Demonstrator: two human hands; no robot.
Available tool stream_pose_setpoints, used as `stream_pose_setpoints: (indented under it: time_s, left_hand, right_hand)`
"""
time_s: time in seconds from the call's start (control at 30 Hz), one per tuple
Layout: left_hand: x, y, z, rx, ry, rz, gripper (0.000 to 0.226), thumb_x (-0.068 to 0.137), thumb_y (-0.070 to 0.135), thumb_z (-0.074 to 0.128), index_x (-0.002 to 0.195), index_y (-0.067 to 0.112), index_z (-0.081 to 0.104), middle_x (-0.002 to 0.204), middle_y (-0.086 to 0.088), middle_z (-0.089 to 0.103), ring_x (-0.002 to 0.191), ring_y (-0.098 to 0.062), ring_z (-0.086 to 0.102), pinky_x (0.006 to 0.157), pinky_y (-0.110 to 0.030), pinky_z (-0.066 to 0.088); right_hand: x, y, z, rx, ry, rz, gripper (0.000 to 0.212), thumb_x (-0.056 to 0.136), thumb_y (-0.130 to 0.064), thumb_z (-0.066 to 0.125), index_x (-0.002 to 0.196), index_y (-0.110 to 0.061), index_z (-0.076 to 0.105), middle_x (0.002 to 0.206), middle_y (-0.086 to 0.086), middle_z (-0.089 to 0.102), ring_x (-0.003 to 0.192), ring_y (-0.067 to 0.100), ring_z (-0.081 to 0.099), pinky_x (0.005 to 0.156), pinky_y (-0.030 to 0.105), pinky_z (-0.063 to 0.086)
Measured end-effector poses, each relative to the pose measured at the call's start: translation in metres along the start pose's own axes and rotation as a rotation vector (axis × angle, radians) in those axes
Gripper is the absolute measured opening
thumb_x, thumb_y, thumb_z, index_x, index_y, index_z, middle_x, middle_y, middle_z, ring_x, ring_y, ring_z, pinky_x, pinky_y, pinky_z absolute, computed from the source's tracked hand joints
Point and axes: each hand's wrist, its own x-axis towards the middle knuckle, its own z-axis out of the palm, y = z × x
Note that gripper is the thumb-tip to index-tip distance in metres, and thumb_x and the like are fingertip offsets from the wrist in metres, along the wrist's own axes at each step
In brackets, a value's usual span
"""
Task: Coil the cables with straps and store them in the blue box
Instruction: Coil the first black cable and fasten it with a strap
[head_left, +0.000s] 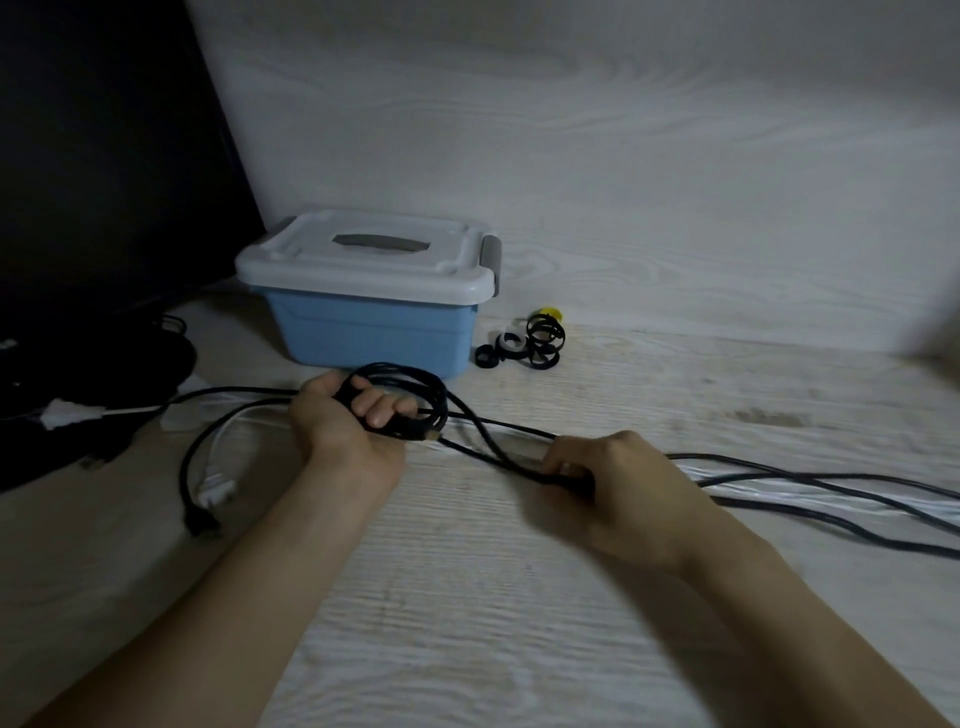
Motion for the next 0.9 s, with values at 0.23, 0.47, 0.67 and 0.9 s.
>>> stream_pose_setpoints:
  time_s: [0.23, 0.47, 0.67, 0.9]
  left_hand:
    - [-0.019, -0.019, 0.009, 0.169, -0.273, 0.086, 0.033, 0.105, 0.026, 0.034, 0.075, 0.016, 0.042, 0.059, 0.003, 0.035, 0.047, -0.011, 0.033, 0.06, -0.026, 0.037]
    - [-0.028, -0.042, -0.003, 0.931, -0.612, 0.548, 0.02, 0.104, 0.024, 0.044, 0.089, 0.01, 0.045, 0.058, 0.008, 0.046, 0.057, -0.014, 0.044, 0.062, -0.033, 0.042]
    - [-0.033, -0.045, -0.014, 1.419, -0.89, 0.469, 0.032, 0.097, 0.044, 0.042, 0.106, 0.022, 0.063, 0.081, 0.014, 0.066, 0.075, -0.004, 0.062, 0.071, -0.028, 0.05]
    - [-0.051, -0.025, 0.003, 1.598, -1.089, 0.153, 0.051, 0.099, 0.05, 0.04, 0.068, 0.012, 0.055, 0.054, 0.006, 0.047, 0.05, -0.01, 0.045, 0.054, -0.027, 0.039]
  right_hand:
    - [0.001, -0.02, 0.008, 0.03, 0.013, -0.198, 0.012, 0.098, -0.033, 0.049, 0.108, -0.036, 0.053, 0.087, -0.011, 0.067, 0.073, 0.013, 0.061, 0.063, 0.032, 0.047]
    - [0.004, -0.032, 0.01, -0.134, 0.203, -0.258, 0.03, 0.102, -0.045, 0.036, 0.11, -0.032, 0.062, 0.091, -0.013, 0.069, 0.074, 0.013, 0.066, 0.053, 0.027, 0.045]
    - [0.003, -0.028, 0.013, -0.063, 0.434, -0.347, 0.02, 0.095, -0.034, 0.064, 0.083, -0.019, 0.071, 0.063, -0.007, 0.061, 0.052, 0.011, 0.051, 0.047, 0.026, 0.039]
    - [0.006, -0.012, -0.009, 0.163, 0.576, -0.33, 0.048, 0.073, -0.051, 0.078, 0.061, -0.007, 0.062, 0.057, -0.003, 0.062, 0.047, 0.007, 0.053, 0.044, 0.02, 0.041]
